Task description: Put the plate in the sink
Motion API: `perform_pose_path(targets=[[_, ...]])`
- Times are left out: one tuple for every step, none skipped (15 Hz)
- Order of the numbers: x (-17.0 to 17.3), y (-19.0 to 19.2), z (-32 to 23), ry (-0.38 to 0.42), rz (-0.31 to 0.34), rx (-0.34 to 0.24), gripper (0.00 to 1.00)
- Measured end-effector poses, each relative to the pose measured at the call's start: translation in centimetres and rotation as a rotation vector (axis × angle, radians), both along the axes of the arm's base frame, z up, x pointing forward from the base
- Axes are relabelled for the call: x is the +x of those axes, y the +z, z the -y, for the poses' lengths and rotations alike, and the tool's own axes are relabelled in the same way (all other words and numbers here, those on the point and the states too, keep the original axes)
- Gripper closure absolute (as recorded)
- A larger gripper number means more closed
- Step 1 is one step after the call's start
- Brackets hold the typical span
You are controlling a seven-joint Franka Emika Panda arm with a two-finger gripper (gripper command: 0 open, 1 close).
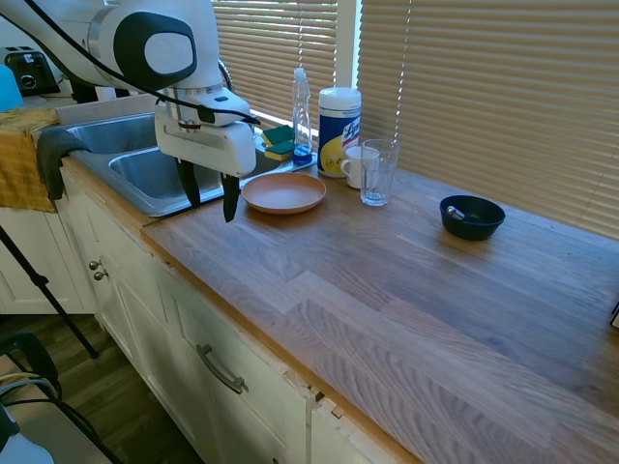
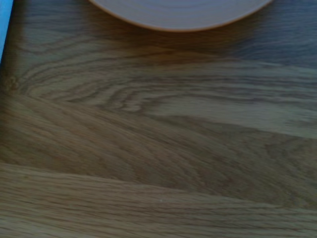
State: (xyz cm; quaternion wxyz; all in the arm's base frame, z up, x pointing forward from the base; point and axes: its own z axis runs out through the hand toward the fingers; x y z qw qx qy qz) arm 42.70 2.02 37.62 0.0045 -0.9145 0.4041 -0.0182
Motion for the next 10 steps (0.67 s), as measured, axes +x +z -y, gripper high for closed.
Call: perform_pose_path(targets=[[0.0,0.0,0.0,0.000,-0.001,0.000,0.00],[0.0,0.0,0.0,0.000,0.000,0.001,0.00],[0.2,0.2,0.0,-0.003,0.004,0.007,0.00],[0.5,0.6,0.1,-0.009,0.012,0.020,0.00],[1.0,1.0,0.3,-0.016,0.021,0.032,0.00],[1.7,1.3,0.7,-0.028,0.029,0.043,0.00],[2.5,1.6,1.2,-0.041,0.037,0.052,0.00],[3.5,1.6,2.0,-0.059,0.040,0.065,0.00],[4.7,1.4,3.0,-0.081,0.046,0.083,0.00],[6.0,1.1,4.3,-0.102,0.055,0.102,0.00]])
